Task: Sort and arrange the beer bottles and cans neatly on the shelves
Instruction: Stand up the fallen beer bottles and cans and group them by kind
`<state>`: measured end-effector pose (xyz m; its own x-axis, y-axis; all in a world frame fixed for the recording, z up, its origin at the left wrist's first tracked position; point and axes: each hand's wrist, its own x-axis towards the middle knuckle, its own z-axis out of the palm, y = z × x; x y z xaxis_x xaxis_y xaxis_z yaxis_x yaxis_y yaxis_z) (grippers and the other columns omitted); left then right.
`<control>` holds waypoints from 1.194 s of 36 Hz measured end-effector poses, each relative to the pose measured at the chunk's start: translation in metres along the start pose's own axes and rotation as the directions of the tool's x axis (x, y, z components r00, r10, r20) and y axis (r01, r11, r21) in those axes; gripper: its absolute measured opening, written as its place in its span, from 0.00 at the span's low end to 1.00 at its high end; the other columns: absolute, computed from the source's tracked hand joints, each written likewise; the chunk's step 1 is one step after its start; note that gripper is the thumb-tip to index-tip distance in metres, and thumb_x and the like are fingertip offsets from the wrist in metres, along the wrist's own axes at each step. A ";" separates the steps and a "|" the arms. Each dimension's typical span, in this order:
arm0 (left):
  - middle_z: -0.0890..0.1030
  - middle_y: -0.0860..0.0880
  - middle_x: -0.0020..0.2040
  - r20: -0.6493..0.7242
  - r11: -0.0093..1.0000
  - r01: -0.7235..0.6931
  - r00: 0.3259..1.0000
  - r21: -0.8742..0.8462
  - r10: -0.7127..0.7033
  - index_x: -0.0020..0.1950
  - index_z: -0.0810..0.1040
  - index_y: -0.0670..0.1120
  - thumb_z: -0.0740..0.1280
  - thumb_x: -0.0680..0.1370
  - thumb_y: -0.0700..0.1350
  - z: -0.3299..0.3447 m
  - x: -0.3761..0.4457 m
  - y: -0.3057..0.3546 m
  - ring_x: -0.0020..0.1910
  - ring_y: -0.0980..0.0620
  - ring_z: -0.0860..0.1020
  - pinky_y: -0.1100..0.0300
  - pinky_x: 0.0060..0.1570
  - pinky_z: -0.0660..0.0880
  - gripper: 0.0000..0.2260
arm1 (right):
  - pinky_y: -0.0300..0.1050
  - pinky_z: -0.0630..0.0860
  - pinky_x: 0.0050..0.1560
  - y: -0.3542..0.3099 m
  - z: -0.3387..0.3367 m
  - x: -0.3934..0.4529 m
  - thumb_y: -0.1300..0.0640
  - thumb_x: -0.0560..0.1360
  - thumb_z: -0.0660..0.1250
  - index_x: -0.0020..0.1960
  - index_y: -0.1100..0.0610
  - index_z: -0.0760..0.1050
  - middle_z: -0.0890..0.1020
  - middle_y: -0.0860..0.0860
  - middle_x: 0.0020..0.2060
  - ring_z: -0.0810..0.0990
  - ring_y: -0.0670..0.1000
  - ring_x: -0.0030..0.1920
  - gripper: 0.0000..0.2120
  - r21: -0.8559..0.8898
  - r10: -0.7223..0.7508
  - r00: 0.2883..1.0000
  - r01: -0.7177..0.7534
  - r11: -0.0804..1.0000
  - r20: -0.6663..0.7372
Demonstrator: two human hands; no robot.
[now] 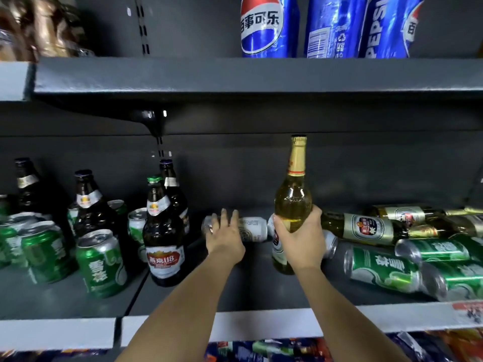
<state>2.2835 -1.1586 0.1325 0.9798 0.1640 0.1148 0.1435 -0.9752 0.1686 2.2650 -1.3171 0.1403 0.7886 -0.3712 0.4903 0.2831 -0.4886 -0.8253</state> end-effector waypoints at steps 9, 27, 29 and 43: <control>0.56 0.46 0.77 -0.053 0.976 -0.067 0.995 0.209 0.080 0.80 0.43 0.50 0.65 0.78 0.45 0.014 0.032 -0.001 0.77 0.42 0.52 0.42 0.75 0.48 0.38 | 0.51 0.76 0.57 0.006 0.003 0.004 0.38 0.64 0.73 0.64 0.53 0.65 0.78 0.47 0.52 0.78 0.51 0.54 0.36 -0.012 -0.032 0.999 0.032 0.999 -0.016; 0.76 0.40 0.59 -0.212 0.563 0.060 0.889 -0.824 -0.406 0.59 0.66 0.41 0.74 0.73 0.50 -0.002 0.036 -0.002 0.58 0.38 0.76 0.47 0.56 0.73 0.24 | 0.49 0.75 0.56 0.008 0.002 0.004 0.41 0.65 0.75 0.65 0.54 0.65 0.76 0.46 0.52 0.77 0.51 0.54 0.35 -0.020 -0.058 0.998 0.058 0.998 -0.013; 0.77 0.41 0.58 -0.182 0.498 0.065 0.884 -0.864 -0.431 0.57 0.66 0.42 0.74 0.73 0.50 -0.001 0.036 -0.003 0.57 0.39 0.77 0.46 0.57 0.74 0.23 | 0.50 0.75 0.56 0.007 0.001 0.004 0.41 0.65 0.74 0.64 0.54 0.65 0.75 0.46 0.51 0.77 0.51 0.54 0.35 -0.021 -0.061 0.998 0.061 0.998 -0.011; 0.72 0.40 0.63 -0.123 0.558 0.120 0.918 -0.821 -0.378 0.63 0.66 0.39 0.74 0.74 0.46 -0.003 0.046 -0.016 0.61 0.39 0.74 0.50 0.56 0.72 0.25 | 0.49 0.74 0.57 0.004 0.000 0.003 0.42 0.65 0.74 0.66 0.54 0.65 0.73 0.45 0.50 0.75 0.49 0.53 0.35 -0.015 -0.056 0.998 0.056 0.998 -0.006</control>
<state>2.3263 -1.1350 0.1382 0.8275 0.5375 0.1622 0.0827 -0.4023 0.9117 2.2682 -1.3206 0.1383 0.7683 -0.3475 0.5375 0.3189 -0.5203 -0.7922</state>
